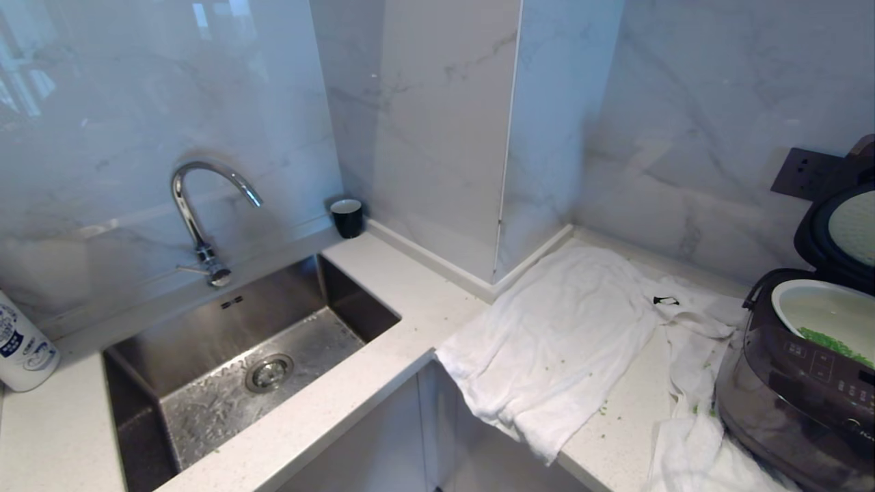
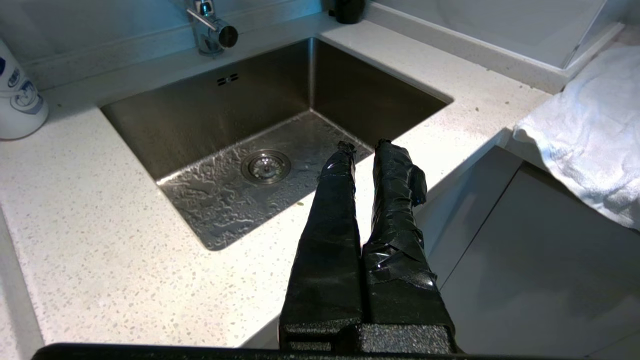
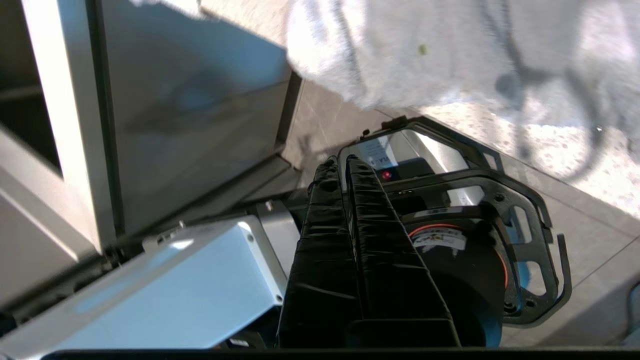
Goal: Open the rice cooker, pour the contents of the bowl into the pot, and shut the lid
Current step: Place the bowl on the table
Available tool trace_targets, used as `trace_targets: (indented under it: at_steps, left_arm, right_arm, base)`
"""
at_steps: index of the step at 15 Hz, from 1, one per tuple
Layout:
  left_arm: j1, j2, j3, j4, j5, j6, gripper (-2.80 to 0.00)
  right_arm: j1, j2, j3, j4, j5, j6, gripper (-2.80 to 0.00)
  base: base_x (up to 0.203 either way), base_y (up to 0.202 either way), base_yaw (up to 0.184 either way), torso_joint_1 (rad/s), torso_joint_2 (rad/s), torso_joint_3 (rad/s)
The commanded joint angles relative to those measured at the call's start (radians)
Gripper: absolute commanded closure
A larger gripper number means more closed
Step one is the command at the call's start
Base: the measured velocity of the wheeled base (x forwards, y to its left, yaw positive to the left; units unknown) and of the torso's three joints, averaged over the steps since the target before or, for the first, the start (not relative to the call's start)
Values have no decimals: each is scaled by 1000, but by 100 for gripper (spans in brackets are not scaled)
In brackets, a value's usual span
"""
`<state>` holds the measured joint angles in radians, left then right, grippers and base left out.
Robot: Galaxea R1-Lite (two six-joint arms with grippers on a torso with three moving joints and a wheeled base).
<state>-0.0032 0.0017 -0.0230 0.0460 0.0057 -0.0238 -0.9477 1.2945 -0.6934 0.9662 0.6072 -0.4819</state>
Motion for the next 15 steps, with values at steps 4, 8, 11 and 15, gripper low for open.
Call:
trace_targets:
  at_steps: [4, 8, 11, 15]
  left_arm:
    - [0, 0, 0, 0, 0, -1, 0]
    - [0, 0, 0, 0, 0, 0, 0]
    - [0, 0, 0, 0, -1, 0, 0]
    - [0, 0, 0, 0, -1, 1, 0]
  right_arm:
    - [278, -7, -15, -2, 71, 5, 0]
    - [518, 3, -52, -75, 124, 27, 0]
    - [684, -36, -79, -170, 133, 67, 0]
    - [712, -168, -102, -350, 122, 174, 0]
  base:
    - [0, 0, 0, 0, 0, 0]
    - [0, 0, 0, 0, 0, 0]
    - [0, 0, 0, 0, 0, 0]
    - [0, 0, 0, 0, 0, 0]
